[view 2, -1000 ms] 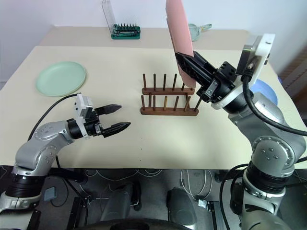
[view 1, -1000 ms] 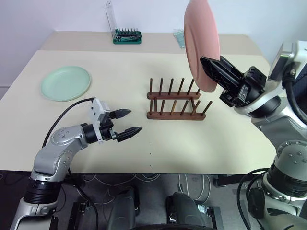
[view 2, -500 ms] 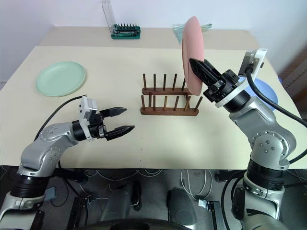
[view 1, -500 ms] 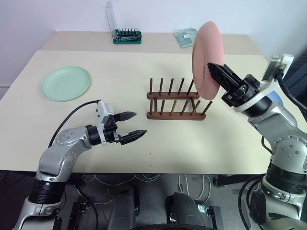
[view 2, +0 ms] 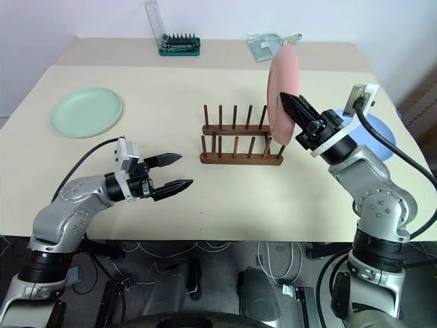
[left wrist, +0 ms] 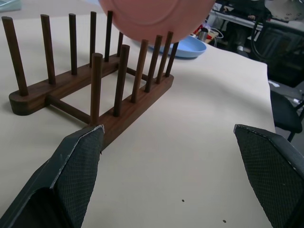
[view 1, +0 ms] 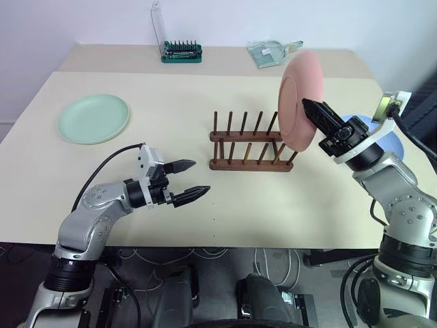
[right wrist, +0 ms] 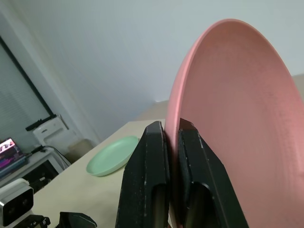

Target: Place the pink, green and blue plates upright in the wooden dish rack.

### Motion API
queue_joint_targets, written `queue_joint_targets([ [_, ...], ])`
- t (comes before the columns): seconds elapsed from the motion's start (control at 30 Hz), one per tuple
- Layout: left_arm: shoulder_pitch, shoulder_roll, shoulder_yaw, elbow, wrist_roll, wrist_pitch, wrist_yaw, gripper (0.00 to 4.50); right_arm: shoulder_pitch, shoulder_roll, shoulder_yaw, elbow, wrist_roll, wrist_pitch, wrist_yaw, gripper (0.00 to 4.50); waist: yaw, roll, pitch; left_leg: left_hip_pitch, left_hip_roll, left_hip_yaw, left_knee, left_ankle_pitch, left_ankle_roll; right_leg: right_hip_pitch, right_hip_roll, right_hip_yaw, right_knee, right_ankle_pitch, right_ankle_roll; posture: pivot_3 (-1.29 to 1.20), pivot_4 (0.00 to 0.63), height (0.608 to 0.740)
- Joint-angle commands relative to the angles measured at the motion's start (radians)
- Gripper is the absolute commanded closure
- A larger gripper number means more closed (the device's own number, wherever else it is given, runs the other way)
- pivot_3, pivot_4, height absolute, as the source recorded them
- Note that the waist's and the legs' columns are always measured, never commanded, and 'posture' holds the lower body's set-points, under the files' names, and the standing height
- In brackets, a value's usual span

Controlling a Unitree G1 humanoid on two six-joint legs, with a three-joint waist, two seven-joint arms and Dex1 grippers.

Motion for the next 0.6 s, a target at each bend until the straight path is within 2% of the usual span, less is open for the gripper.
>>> queue_joint_targets([
  [0.03,-0.007,-0.005,-0.002,-0.032,0.000,-0.010,0.003,0.00,0.001,0.001,-0.027,-0.010,0.011,-0.030,-0.006,3.77,0.000,0.000,0.000,0.000,0.000,0.000,0.000,0.000,0.000,0.000,0.000,0.000,0.000,0.000,0.000,0.00,0.150,0.732],
  [0.07,-0.008,-0.006,-0.002,-0.032,0.001,-0.009,0.004,0.00,0.001,0.001,-0.026,-0.006,0.009,-0.032,-0.009,3.47,-0.001,0.000,0.000,0.000,0.000,0.000,0.000,0.000,0.000,0.000,0.000,0.000,0.000,0.000,0.000,0.00,0.150,0.732],
  [0.3,-0.014,-0.013,-0.002,-0.028,0.003,-0.008,0.011,0.00,-0.012,0.000,-0.044,0.017,-0.044,-0.098,-0.050,0.07,0.000,0.000,0.000,0.000,0.000,0.000,0.000,0.000,0.000,0.000,0.000,0.000,0.000,0.000,0.000,0.00,0.150,0.732],
  [0.5,-0.030,-0.022,0.013,-0.005,0.020,-0.032,0.036,0.00,-0.054,-0.048,-0.061,0.039,-0.142,-0.192,-0.058,0.07,0.000,0.001,0.000,0.000,0.000,0.000,0.000,0.000,0.000,0.000,0.000,0.000,0.000,0.000,0.000,0.00,0.150,0.732],
  [0.6,-0.079,-0.047,0.089,0.050,0.004,-0.031,0.117,0.00,-0.078,-0.143,-0.042,0.024,-0.265,-0.239,-0.040,0.07,0.001,0.001,0.001,0.000,0.000,0.000,0.000,0.000,0.000,0.000,0.000,0.000,0.000,0.000,0.000,0.00,0.150,0.732],
])
